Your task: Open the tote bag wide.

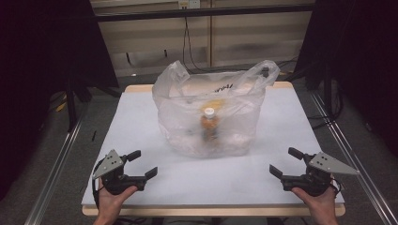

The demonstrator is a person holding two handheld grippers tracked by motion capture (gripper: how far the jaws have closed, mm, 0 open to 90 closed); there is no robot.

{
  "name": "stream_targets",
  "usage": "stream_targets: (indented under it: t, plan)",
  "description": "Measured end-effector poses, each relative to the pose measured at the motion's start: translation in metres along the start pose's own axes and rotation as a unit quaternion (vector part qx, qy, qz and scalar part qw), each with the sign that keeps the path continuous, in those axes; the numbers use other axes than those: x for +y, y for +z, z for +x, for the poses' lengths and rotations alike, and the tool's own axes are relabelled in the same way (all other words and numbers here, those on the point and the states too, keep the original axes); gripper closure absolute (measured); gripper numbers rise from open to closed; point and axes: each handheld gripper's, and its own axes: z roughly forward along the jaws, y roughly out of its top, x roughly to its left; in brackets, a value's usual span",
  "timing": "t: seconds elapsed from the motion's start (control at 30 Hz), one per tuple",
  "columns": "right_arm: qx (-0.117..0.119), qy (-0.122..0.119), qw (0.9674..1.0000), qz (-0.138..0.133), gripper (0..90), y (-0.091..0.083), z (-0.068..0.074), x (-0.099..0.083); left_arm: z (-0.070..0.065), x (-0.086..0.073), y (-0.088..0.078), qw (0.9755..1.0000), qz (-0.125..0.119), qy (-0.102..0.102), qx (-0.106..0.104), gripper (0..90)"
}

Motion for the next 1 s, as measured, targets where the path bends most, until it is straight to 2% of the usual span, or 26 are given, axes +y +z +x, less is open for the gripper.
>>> stream_targets:
  t: [0.03,0.13,0.2,0.37,0.4,0.43,0.47,0.5,0.57,0.63,0.73,0.77,0.8,0.83,0.87,0.93,1.0]
  plan:
    - [0.0,0.001,1.0,0.001,5.7,0.0,0.0,0.0,0.0,0.0,0.0,1.0,0.004,0.0,0.006,10.8]
    - [-0.001,0.002,1.0,0.0,5.7,0.0,-0.001,0.0,0.0,0.0,0.001,1.0,0.006,-0.003,0.006,10.9]
    - [0.0,-0.003,1.0,0.003,5.8,0.001,-0.002,0.0,0.001,0.0,0.002,1.0,0.001,-0.006,-0.001,11.0]
    - [0.005,-0.004,1.0,0.004,6.4,0.003,-0.002,0.001,0.001,-0.001,0.003,1.0,0.008,-0.003,0.002,12.1]
    - [0.007,-0.002,1.0,0.003,6.3,0.003,-0.001,0.001,0.001,-0.001,0.004,0.9999,0.008,-0.01,-0.002,12.1]
    - [0.015,0.001,0.9999,0.006,6.5,0.005,-0.001,0.002,0.001,0.0,0.004,0.9999,0.008,-0.012,0.0,12.8]
    - [0.015,-0.002,0.9999,0.005,7.3,0.006,-0.001,0.003,0.001,0.0,0.004,0.9998,-0.001,-0.014,-0.014,14.6]
    - [0.015,-0.002,0.9999,0.005,7.3,0.006,-0.001,0.003,0.001,0.0,0.004,0.9998,-0.001,-0.014,-0.014,19.6]
    - [0.03,0.006,0.9995,0.008,8.9,0.01,0.0,0.005,0.001,0.002,0.004,0.9999,-0.001,-0.014,-0.004,20.7]
    - [0.029,0.001,0.9995,0.01,9.3,0.01,0.0,0.005,0.001,0.002,0.005,0.9999,-0.003,-0.014,-0.005,20.9]
    - [0.047,0.002,0.9988,0.011,16.5,0.012,0.002,0.009,0.0,0.004,0.006,0.9999,0.0,-0.011,-0.013,22.1]
    - [0.047,0.002,0.9988,0.011,16.5,0.012,0.002,0.009,-0.001,0.004,0.007,0.9999,0.002,-0.009,-0.011,22.1]
    - [0.049,0.0,0.9987,0.009,20.1,0.014,0.002,0.012,-0.002,0.005,0.008,0.9998,0.001,-0.007,-0.02,22.6]
    - [0.049,0.0,0.9987,0.009,20.1,0.014,0.002,0.012,-0.004,0.005,0.008,0.9998,0.002,-0.004,-0.02,22.6]
    - [0.056,0.001,0.9984,0.011,23.8,0.014,0.002,0.013,-0.005,0.006,0.009,0.9998,0.004,0.003,-0.018,23.1]
    - [0.064,-0.006,0.9979,0.01,31.2,0.017,0.002,0.017,-0.008,0.009,0.01,0.9995,0.001,0.013,-0.03,26.7]
    - [0.071,-0.009,0.9974,0.007,36.5,0.019,0.003,0.02,-0.01,0.01,0.01,0.9996,0.0,0.012,-0.027,29.8]
